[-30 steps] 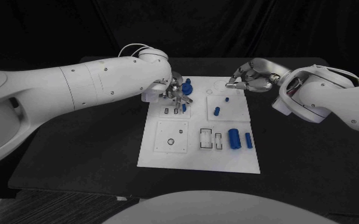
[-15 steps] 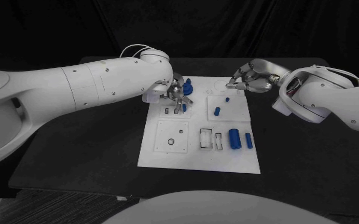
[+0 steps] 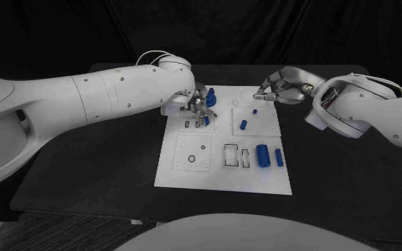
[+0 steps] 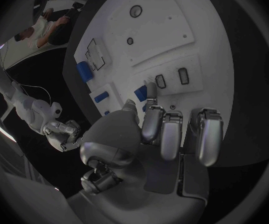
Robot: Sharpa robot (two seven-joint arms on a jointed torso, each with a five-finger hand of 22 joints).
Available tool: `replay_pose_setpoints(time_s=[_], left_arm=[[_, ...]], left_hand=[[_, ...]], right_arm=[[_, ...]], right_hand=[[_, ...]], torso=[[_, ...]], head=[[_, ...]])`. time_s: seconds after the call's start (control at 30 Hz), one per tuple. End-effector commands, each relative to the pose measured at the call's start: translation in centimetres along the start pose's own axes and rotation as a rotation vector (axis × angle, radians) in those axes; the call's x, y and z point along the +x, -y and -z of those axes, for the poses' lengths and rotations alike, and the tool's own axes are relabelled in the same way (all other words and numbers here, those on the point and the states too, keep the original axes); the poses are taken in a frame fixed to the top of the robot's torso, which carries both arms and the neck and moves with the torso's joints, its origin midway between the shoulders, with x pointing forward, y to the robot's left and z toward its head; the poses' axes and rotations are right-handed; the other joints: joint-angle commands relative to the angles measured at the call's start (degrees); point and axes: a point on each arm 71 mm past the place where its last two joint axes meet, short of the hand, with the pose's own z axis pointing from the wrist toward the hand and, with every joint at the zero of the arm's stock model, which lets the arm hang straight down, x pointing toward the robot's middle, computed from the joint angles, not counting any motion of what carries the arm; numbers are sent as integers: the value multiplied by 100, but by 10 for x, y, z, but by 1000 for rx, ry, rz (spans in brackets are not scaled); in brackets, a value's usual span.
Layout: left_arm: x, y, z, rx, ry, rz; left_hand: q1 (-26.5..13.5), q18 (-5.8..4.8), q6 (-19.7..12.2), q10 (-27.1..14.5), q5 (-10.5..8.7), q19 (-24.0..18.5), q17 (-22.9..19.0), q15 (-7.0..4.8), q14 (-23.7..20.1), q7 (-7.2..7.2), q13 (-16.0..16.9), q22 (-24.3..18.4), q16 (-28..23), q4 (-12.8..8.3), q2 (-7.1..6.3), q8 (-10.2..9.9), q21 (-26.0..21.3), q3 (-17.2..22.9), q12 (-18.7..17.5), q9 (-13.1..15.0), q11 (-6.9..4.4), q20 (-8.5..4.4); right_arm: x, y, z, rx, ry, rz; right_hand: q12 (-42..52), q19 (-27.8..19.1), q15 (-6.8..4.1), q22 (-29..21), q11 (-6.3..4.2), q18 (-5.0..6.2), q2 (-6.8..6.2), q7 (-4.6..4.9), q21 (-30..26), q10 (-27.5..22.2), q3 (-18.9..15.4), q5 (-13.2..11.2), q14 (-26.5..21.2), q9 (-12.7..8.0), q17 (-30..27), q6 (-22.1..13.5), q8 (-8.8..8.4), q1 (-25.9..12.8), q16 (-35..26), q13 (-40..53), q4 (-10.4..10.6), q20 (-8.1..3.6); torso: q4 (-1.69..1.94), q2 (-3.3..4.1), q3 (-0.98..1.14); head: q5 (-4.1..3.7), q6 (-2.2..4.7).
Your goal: Assemble the parts on the task board
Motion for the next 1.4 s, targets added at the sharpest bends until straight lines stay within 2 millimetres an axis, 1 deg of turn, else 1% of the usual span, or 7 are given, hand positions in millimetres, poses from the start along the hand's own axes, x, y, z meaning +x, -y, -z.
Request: replay_pose_setpoints(time_s=[0.03, 0.3, 0.53, 0.83, 1.0, 1.2, 1.4], left_arm=[[1, 3, -1, 21, -9, -4], [1, 3, -1, 24, -6, -1], [2, 3, -1, 26, -13, -5], [2, 2, -2, 19, -19, -7], [2, 1, -2, 18, -20, -6], [2, 1, -3, 16, -21, -6], [3, 2, -3, 18, -24, -7]], left_hand=[[93, 165, 86, 1170, -14, 37, 1520, -91, 675, -16, 2037, 835, 80, -26, -170, -39, -50, 143, 811, 110, -170, -26], [181, 162, 101, 1170, 34, 54, 1520, -110, 675, -32, 2037, 850, 80, -113, -209, -82, -48, 206, 811, 165, -189, -45], [259, 157, 134, 1170, 84, 74, 1520, -126, 675, -48, 2037, 868, 80, -185, -237, -108, -44, 261, 811, 209, -204, -60], [309, 149, 287, 1170, 111, 114, 1520, -162, 675, -101, 2037, 902, 80, -251, -289, -89, -32, 313, 811, 308, -247, -91], [334, 149, 333, 1170, 221, 120, 1520, -188, 675, -131, 2037, 906, 80, -285, -315, -87, -35, 354, 811, 386, -276, -117], [361, 147, 339, 1170, 268, 128, 1520, -201, 675, -143, 2037, 914, 80, -317, -346, -91, -34, 375, 811, 432, -288, -131], [414, 149, 332, 1170, 304, 122, 1520, -215, 675, -156, 2037, 907, 80, -372, -377, -103, -43, 415, 811, 489, -302, -146]], right_arm=[[2, 2, 0, 18, -10, 0], [2, 0, -1, 7, -10, 0], [2, -2, -1, -4, -6, -1], [2, -3, -1, -13, -1, -1], [2, -2, -1, -11, -1, -1], [2, -2, -2, -9, -2, -1], [2, -1, -2, -5, -4, 0]], right_hand=[[95, 89, 26, 1168, 39, 17, 97, 3, -119, 607, -202, 83, 609, 71, 1503, -22, 96, -3, 89, 1506, 1, 21], [95, 89, 26, 1168, 41, 17, 101, 2, -120, 607, -205, 94, 610, 72, 1504, -17, 101, 4, 89, 1506, 2, 22], [95, 89, 27, 1168, 41, 17, 108, 0, -121, 607, -207, 105, 610, 76, 1503, -3, 111, 16, 89, 1506, 1, 23], [95, 90, 29, 1168, 42, 17, 119, -3, -120, 607, -209, 131, 609, 81, 1503, 18, 126, 37, 89, 1506, -1, 25], [95, 88, 29, 1166, 43, 19, 122, -5, -127, 607, -212, 147, 609, 84, 1501, 32, 136, 49, 87, 1506, -2, 26], [95, 89, 30, 1167, 45, 18, 124, -7, -126, 607, -216, 159, 608, 88, 1498, 46, 147, 58, 84, 1506, -2, 27], [95, 89, 30, 1167, 45, 18, 124, -7, -126, 607, -216, 159, 608, 88, 1498, 46, 147, 58, 84, 1506, -2, 27]], torso=[[1, 0, 0], [0, -1, -4], [0, -1, 0], [-4, 0, -2], [0, -3, -2], [-3, -5, -2], [0, -3, -4]], head=[[2, -1], [20, -1], [38, -1], [46, -1], [51, -1], [72, -1], [69, -1]])
